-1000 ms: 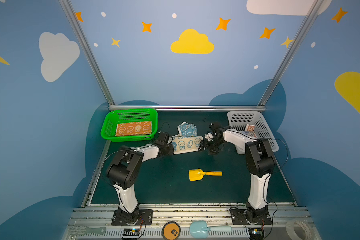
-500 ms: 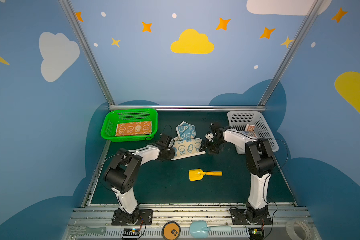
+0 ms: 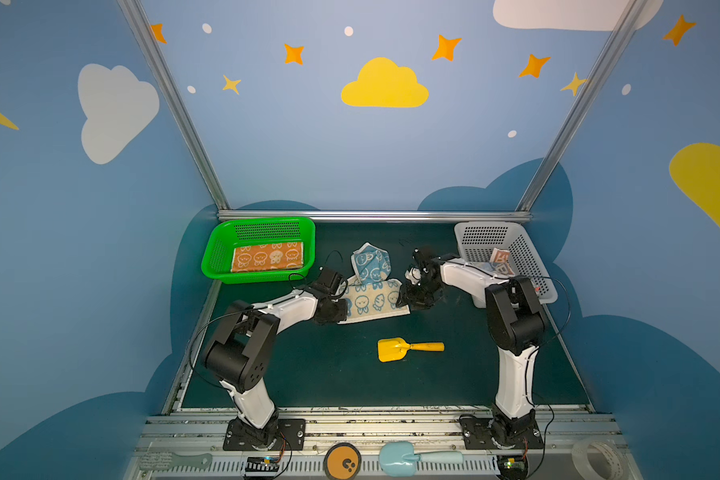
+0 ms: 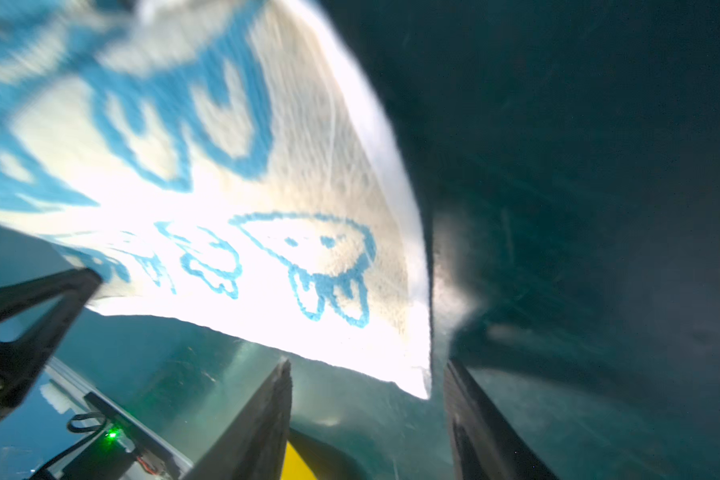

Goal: Fold and stack the towels
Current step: 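Grasp the near edge of the blue-print towel with both grippers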

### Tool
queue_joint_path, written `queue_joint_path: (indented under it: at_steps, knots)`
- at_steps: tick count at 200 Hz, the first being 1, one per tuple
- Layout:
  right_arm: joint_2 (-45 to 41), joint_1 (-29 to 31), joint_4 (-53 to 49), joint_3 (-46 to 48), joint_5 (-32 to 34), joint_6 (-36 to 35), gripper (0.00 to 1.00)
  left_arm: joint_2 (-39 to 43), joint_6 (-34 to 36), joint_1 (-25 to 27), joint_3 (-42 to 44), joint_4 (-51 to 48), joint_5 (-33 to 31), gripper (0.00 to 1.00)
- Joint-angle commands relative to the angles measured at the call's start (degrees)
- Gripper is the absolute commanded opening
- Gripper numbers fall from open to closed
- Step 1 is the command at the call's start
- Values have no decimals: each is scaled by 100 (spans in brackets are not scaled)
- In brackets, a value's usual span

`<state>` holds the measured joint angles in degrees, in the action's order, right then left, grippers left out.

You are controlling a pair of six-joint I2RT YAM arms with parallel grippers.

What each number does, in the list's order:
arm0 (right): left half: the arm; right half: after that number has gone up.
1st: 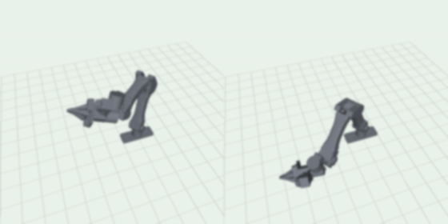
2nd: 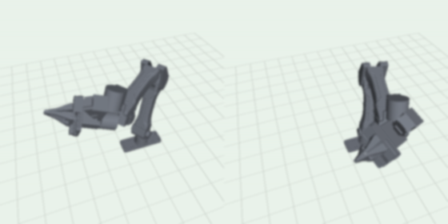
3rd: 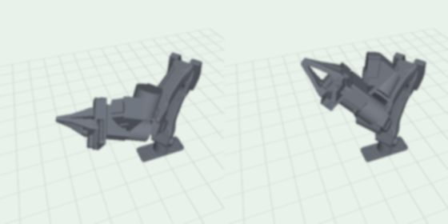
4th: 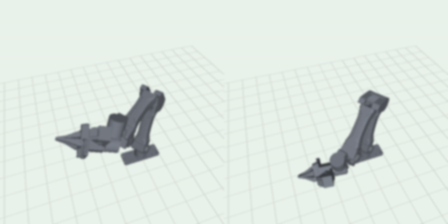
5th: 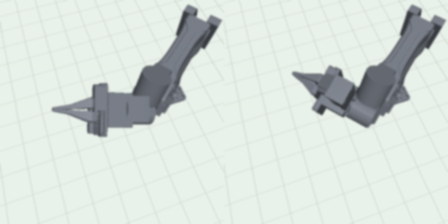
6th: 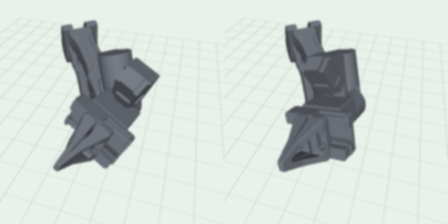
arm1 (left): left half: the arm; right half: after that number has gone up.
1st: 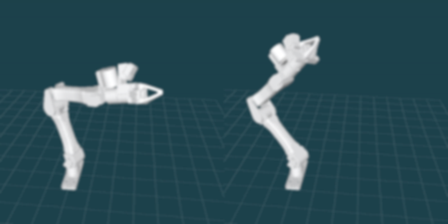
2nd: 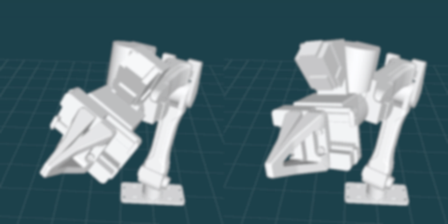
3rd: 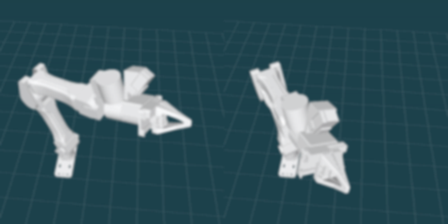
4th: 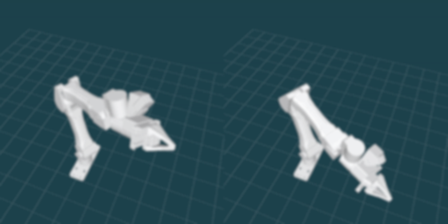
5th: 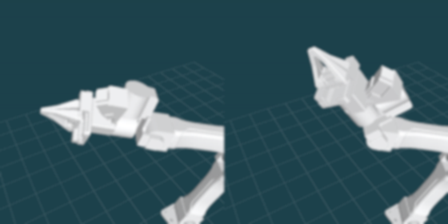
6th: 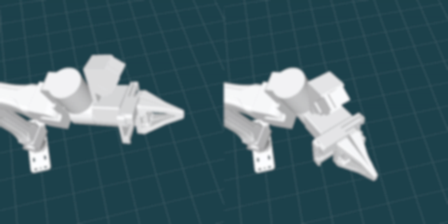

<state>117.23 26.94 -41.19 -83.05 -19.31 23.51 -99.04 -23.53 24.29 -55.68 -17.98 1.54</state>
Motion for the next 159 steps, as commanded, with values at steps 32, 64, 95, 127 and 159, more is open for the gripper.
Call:
queue_joint_path:
  at_steps: [32,64,95,127,159]
  knots:
    - [178,252,-383,52,712,-57,51,32,41,-12,48,-98,-48,3]
    - [440,483,-719,-166,1326,-101,42,53,47,-21,83,-104,-69,3]
    - [675,688,-913,-289,1725,-101,36,18,50,-40,93,-81,-67,3]
    - [896,828,-979,-338,1890,-63,23,-26,31,-56,108,-39,-49,3]
    - [993,969,-970,-393,1812,-51,8,-66,21,-56,136,-23,-49,3]
